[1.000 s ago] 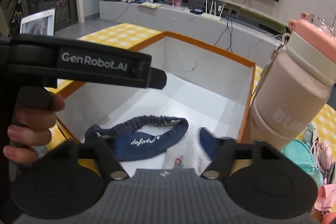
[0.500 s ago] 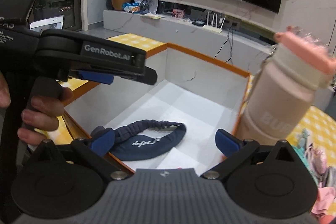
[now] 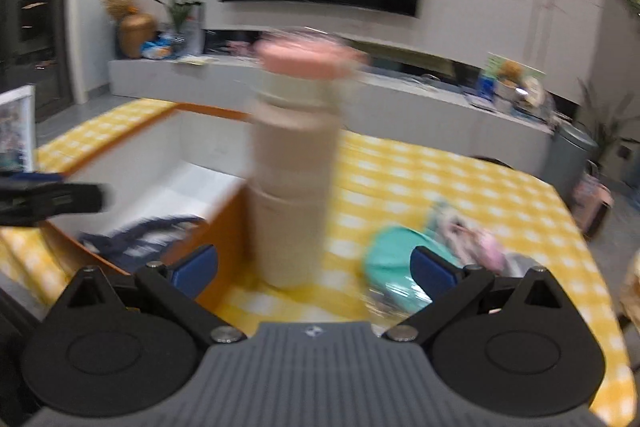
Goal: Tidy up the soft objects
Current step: 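Move the right gripper back to the pile and grasp the brown cloth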
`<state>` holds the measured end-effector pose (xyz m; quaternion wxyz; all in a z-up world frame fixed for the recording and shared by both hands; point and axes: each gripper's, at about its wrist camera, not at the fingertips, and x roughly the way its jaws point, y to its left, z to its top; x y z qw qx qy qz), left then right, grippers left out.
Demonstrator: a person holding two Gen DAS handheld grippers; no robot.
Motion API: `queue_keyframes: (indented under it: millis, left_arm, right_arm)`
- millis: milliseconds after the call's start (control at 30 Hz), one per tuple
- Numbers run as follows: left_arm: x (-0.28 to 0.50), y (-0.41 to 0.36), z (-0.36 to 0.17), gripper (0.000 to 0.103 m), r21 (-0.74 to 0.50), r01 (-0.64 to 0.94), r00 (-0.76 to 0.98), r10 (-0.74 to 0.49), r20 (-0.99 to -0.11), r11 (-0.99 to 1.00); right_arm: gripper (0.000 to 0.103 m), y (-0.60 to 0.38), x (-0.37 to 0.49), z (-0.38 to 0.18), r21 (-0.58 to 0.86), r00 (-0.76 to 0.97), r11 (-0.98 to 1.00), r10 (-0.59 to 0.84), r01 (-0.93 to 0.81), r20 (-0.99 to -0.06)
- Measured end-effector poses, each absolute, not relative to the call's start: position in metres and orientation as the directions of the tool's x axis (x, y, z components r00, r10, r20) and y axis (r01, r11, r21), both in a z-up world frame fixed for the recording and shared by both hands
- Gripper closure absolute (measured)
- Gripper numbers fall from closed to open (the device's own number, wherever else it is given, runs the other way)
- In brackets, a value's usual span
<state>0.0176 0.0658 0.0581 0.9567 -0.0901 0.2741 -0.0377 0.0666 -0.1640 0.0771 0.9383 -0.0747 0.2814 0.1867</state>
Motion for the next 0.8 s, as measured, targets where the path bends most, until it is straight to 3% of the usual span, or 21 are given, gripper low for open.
queue_keyframes:
  millis: [200,333,567,800]
  left_arm:
    - [-0.011,0.010,0.042,0.005,-0.155,0.151,0.829,-0.210,-0.519,0.976]
    - [-0.013,-0.029,0.022,0.005,-0.092,0.218,0.800,-0.232,-0.553,0.972]
    - [0.007,-0.068,-0.003,0.005,-0.018,0.263,0.773,-0.222,-0.594,0.965]
    - [0.026,-0.071,-0.017,0.005,-0.085,0.240,0.743,-0.239,-0.625,0.967]
  right_arm:
    - [0.003,-0.237,0.080,0.063,-0.021,0.781,0.965,0.198,-0.261,-0.593]
    - [0.003,-0.288,0.100,0.038,0.026,0.739,0.997,0.070,-0.071,-0.670]
    - [0.003,-0.337,0.118,-0.001,0.120,0.630,0.989,0.039,0.087,-0.776]
    - [0.003,-0.338,0.131,-0.028,0.142,0.531,0.979,0.043,0.147,-0.846]
